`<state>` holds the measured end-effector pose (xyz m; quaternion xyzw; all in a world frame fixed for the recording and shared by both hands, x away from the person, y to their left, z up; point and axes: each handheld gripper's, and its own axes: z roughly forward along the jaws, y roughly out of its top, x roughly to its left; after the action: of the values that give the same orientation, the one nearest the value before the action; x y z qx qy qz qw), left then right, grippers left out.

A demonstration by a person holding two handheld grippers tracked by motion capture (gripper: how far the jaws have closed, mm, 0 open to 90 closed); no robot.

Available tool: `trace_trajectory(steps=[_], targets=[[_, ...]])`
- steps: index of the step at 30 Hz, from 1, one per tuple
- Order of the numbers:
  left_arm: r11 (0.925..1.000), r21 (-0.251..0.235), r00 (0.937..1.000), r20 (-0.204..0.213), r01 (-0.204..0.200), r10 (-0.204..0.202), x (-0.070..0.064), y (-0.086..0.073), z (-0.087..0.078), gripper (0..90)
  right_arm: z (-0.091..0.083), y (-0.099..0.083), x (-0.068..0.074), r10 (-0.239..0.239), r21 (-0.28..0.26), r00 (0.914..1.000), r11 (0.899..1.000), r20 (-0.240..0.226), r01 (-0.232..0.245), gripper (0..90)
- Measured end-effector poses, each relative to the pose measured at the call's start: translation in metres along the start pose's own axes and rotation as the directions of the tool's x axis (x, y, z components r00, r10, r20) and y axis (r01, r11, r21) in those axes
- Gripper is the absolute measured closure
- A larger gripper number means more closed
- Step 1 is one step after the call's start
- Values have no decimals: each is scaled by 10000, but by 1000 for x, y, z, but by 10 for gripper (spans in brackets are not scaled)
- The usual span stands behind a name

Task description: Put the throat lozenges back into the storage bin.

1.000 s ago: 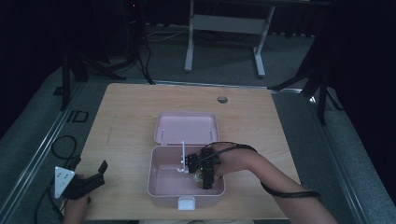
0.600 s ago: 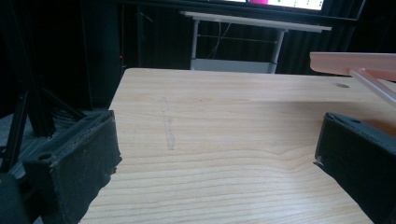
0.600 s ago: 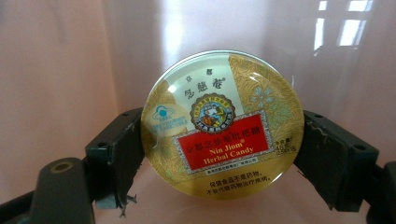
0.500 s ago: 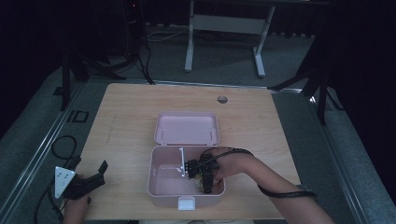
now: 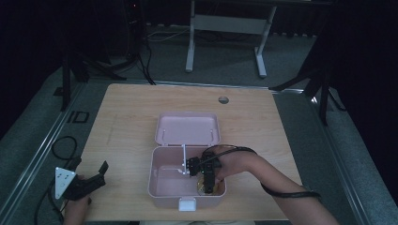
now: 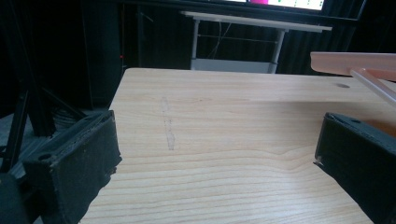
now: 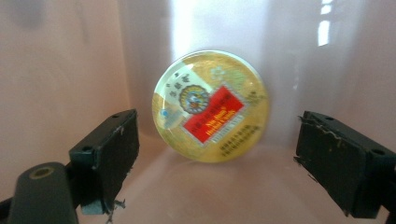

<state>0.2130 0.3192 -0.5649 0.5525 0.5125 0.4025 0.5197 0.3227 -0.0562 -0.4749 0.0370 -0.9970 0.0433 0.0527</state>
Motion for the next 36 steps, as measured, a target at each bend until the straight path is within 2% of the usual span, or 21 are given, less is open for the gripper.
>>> trace_trajectory(steps=[1, 5, 7, 11, 15, 21, 26, 29, 31, 36], targets=[[10000, 1, 10000, -1, -3, 3, 0, 0, 0, 3, -5, -1, 0, 60, -166, 10000, 9998, -42, -61, 129], [10000, -17, 10000, 4, 6, -6, 0, 0, 0, 3, -26, -8, 5, -58, -897, 9994, 9959, 346, 89, 115], [10000, -17, 10000, 0, 1, -1, 0, 0, 0, 3, -39, -12, 6, 47, -1392, 9993, 9903, 380, 6, 116], [10000, -42, 10000, 1, 19, -19, 0, 0, 0, 3, -59, -25, 9, 148, -1986, 9960, 9801, 878, 29, 131], [10000, -28, 10000, 17, 19, -19, 0, 0, 0, 3, -74, -43, 12, 441, -2646, 9932, 9643, 1082, -139, 132], [10000, -22, 10000, 12, 17, -17, 0, 0, 0, 3, -89, -76, 15, 1017, -3587, 9871, 9321, 1233, -512, 133], [10000, -11, 10000, 9, 15, -15, 0, 0, 0, 3, -90, -105, 13, 1588, -3937, 9753, 9151, 1536, -870, 132], [10000, -5, 10000, 19, -5, 5, 0, 0, 0, 3, -87, -116, 11, 1748, -3961, 9730, 9125, 1510, -1025, 128], [10000, 1, 10000, 13, -18, 18, 0, 0, 0, 3, -78, -130, 9, 2063, -4167, 9674, 8999, 1470, -1285, 128], [10000, 0, 10000, 14, -9, 9, 0, 0, 0, 3, -55, -150, 5, 2471, -4591, 9571, 8750, 1510, -1535, 128]])
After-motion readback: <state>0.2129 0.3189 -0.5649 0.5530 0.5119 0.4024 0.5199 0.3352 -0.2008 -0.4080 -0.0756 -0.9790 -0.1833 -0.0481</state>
